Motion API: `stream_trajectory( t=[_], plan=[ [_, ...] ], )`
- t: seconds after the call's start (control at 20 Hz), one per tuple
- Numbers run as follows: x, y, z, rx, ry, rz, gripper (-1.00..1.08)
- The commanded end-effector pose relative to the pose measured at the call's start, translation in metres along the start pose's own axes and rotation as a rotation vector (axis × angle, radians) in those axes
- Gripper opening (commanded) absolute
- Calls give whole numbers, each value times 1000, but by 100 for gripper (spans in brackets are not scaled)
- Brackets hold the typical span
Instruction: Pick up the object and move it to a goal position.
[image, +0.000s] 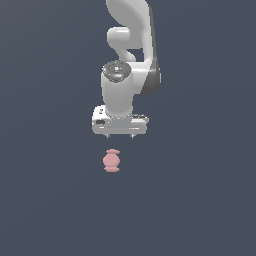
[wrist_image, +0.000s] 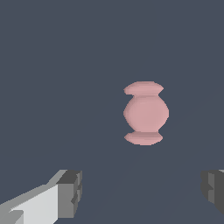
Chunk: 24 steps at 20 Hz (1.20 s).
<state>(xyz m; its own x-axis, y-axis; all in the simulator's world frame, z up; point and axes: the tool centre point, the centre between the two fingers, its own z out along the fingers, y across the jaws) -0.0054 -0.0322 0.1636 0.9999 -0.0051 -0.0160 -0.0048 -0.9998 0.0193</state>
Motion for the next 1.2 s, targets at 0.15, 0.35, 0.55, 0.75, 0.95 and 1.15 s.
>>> stream_trajectory(
  t=[0.15, 0.35, 0.55, 0.75, 0.95, 1.15],
  plan=[
    [8, 7, 14, 3, 2, -3, 100],
    [18, 15, 32, 7, 5, -8, 100],
    [29, 27, 58, 12, 9, -13, 100],
    [37, 37, 79, 16, 13, -17, 100],
    [41, 43, 92, 18, 15, -19, 100],
    [43, 46, 98, 19, 16, -20, 100]
  ],
)
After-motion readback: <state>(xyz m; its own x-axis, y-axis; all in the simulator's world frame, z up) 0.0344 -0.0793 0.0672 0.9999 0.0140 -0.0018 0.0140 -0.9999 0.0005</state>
